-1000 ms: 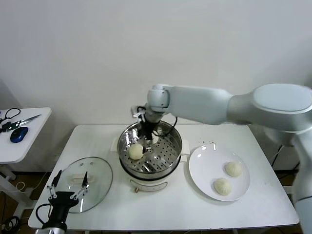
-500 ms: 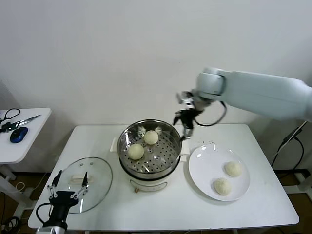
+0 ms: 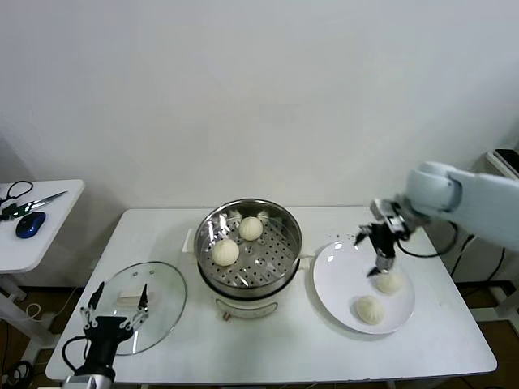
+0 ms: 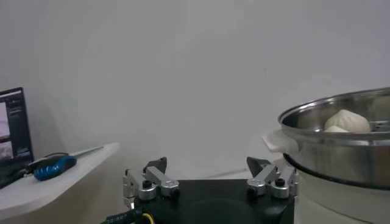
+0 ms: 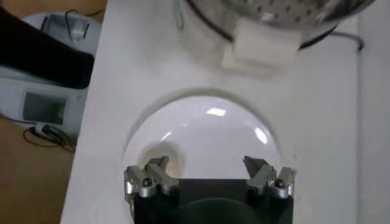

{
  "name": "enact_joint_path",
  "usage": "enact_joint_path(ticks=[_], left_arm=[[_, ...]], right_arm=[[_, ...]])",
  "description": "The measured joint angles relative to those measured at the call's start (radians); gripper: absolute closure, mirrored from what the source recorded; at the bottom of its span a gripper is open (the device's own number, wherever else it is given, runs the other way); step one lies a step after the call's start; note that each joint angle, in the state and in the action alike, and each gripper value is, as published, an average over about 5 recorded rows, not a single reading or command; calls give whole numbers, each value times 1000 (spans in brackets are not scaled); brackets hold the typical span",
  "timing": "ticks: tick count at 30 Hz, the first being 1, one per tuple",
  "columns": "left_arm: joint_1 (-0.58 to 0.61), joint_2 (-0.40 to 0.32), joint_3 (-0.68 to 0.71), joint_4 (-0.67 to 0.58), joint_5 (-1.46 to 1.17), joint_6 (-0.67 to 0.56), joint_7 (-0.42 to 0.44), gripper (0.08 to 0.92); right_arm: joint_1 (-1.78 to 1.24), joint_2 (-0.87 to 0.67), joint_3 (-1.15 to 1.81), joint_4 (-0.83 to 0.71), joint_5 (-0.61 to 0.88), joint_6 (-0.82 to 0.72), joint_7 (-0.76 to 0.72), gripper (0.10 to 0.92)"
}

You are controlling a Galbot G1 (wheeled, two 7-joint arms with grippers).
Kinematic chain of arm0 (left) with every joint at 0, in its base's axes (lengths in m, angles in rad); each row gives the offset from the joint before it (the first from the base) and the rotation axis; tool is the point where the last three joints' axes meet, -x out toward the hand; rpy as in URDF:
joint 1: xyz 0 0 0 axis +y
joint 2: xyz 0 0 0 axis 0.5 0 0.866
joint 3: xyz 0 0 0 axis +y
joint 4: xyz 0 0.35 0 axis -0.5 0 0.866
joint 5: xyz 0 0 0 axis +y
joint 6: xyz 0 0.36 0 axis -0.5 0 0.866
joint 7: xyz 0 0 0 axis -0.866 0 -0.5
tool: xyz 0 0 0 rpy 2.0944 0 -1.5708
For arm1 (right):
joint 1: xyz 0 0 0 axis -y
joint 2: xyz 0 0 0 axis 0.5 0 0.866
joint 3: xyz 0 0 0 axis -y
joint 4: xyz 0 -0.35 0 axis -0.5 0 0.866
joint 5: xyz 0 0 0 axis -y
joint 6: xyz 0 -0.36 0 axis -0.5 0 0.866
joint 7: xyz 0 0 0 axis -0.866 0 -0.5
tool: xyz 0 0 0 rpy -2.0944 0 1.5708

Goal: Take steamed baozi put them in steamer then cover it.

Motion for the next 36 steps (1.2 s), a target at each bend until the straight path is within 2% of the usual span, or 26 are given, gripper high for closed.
enact_joint_path(ticks=[12, 28, 36], left_arm=[[17, -6, -14, 9, 4, -1, -1, 177], [22, -12, -15, 14, 7, -2, -2, 177], [21, -13, -12, 14, 11, -2, -3, 177]], right_arm=[[-253, 8, 126, -65, -109, 6, 20, 203], [-353, 69, 172, -131, -158, 13, 8, 204], [-363, 88, 184, -156, -166, 25, 0, 257]])
